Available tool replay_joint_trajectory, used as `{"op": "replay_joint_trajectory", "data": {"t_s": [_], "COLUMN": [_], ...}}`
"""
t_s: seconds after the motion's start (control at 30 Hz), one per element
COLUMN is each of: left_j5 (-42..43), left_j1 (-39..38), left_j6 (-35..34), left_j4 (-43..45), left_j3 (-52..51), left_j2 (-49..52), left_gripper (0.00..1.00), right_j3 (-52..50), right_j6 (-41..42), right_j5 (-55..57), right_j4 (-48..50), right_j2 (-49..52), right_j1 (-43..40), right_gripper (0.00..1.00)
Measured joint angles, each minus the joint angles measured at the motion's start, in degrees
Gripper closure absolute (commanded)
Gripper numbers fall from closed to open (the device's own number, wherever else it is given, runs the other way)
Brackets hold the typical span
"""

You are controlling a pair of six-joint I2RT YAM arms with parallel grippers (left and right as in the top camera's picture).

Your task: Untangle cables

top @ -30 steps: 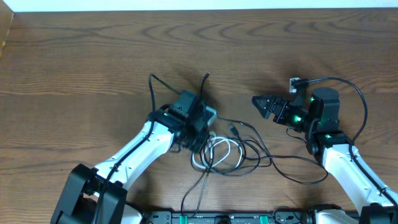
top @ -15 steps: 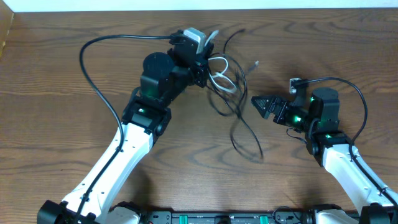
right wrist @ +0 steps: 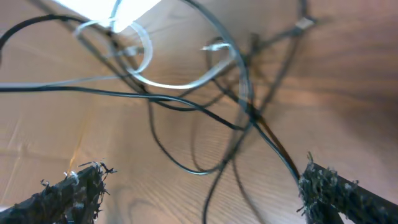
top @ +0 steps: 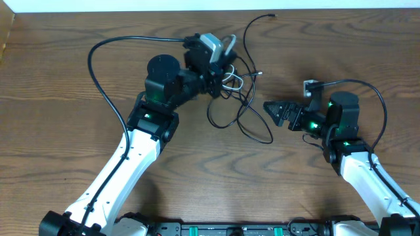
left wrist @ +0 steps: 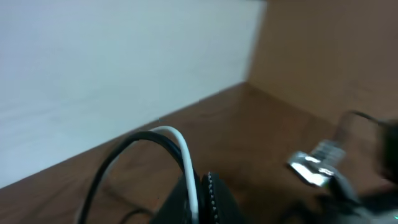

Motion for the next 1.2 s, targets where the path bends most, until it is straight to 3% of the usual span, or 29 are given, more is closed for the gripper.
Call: {"op": "replay_joint_trajectory", "data": {"t_s": [0.17, 0.27, 0.47, 0.77, 0.93, 1.03, 1.07, 1.2], "left_j5": [14.9, 24.8, 38.2, 45.4, 47.0, 47.1, 47.1, 46.9], "left_j1": [0.0, 0.0, 0.0, 0.0, -1.0, -1.8, -1.8, -1.8], "left_j6": [-0.1, -0.2, -0.4, -2.8, -2.8, -2.9, -3.0, -3.0], "left_j4": [2.5, 3.0, 3.1, 3.1, 3.3, 5.3, 5.7, 6.2], "left_j3": [0.0, 0.0, 0.0, 0.0, 0.0, 0.0, 0.0, 0.0], "left_j2": [0.0, 0.0, 0.0, 0.0, 0.0, 0.0, 0.0, 0.0], "left_gripper": [0.92, 0.92, 0.92, 0.92, 0.92, 0.92, 0.92, 0.92], "right_j3": [0.0, 0.0, 0.0, 0.0, 0.0, 0.0, 0.0, 0.0], "right_j6": [-3.1, -4.3, -4.9, -5.3, -6.2, -7.7, -8.0, -8.7], "right_j5": [-4.2, -5.4, -4.5, -2.7, -2.4, -2.4, -2.4, -1.8], "right_j4": [4.5, 7.3, 8.7, 8.7, 9.1, 9.2, 9.2, 8.9], "right_j2": [0.0, 0.0, 0.0, 0.0, 0.0, 0.0, 0.0, 0.0], "right_j1": [1.8, 3.9, 5.6, 5.7, 6.8, 7.9, 8.0, 8.0], "right_gripper": [0.01, 0.07, 0.11, 0.23, 0.45, 0.90, 0.99, 0.99]}}
